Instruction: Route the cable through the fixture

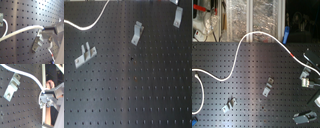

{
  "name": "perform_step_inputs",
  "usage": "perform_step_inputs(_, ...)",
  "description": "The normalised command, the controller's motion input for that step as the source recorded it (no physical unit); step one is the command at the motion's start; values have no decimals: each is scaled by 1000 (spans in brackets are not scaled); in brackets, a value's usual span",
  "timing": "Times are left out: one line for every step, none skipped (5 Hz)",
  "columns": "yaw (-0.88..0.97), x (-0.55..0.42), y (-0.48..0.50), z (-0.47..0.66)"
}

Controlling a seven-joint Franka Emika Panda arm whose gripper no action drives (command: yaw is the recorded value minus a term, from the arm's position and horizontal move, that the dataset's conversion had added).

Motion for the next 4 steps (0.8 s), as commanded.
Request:
perform_step_inputs(0,0,-1,14)
perform_step_inputs(0,36,528,127)
perform_step_inputs(0,55,812,157)
perform_step_inputs(0,78,907,107)
